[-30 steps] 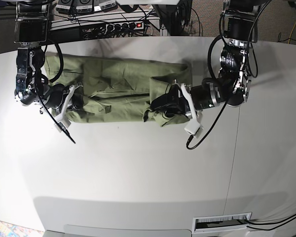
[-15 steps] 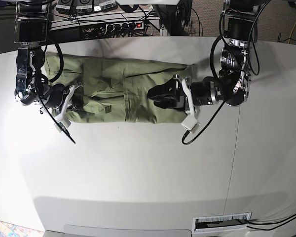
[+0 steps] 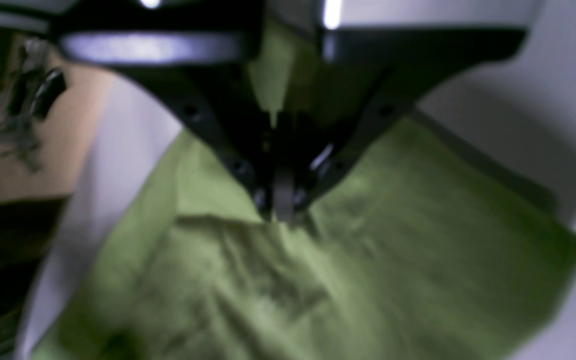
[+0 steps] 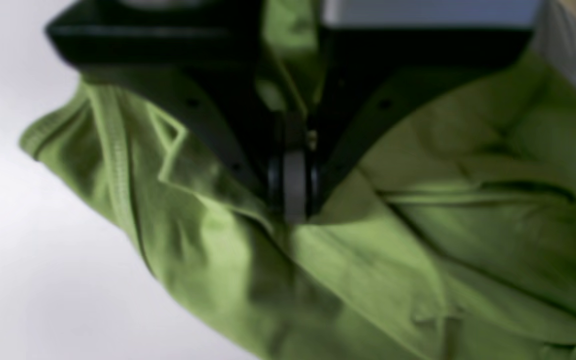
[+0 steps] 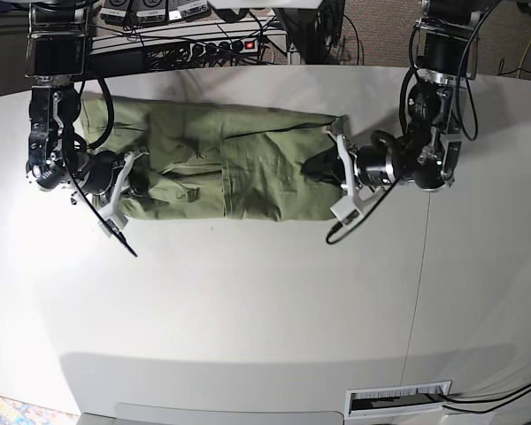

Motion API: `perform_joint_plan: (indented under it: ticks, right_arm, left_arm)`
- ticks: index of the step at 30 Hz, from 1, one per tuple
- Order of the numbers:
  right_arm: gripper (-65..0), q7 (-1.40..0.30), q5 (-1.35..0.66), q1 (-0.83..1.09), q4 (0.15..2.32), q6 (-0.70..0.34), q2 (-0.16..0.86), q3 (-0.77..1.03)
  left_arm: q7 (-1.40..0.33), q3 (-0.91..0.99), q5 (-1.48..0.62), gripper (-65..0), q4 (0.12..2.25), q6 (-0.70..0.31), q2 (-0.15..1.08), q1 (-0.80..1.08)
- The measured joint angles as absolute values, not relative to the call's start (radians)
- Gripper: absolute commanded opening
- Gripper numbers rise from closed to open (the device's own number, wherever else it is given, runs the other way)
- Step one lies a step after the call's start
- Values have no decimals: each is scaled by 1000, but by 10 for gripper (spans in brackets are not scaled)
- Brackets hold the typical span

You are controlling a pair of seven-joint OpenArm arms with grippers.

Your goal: Fold the T-shirt properly

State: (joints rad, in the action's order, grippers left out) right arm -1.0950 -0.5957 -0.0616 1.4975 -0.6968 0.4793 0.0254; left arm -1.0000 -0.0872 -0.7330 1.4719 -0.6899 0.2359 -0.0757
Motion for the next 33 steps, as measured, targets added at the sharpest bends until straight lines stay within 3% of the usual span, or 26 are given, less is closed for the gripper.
perform_joint_plan:
  ticks: [11,14,16,25,33]
  right_arm:
    - [-646,-1295,-828,-39,1661,-697,496,270]
    - [-495,-1301,-867,-7,1661,-698,536,344]
    - [-435,-1301,-868,16,1661,-697,568,385]
    - [-428,-1259,-866,134,1656,-698,562,412]
    - [-428,-1213,-921,131,1427,-695,528,412]
  left_arm:
    - [-820,-238,-459,-650,1487,-588,235,-81]
    - [-776,-241,-455,-650,1487,-584,266,-75]
    - [-765,-241,-458,-650,1491,-584,299,-73]
    - [-754,-236,-487,-650,1492,-577,338,-67]
    - [-756,-235,-488,-650,1492,-576,338,-67]
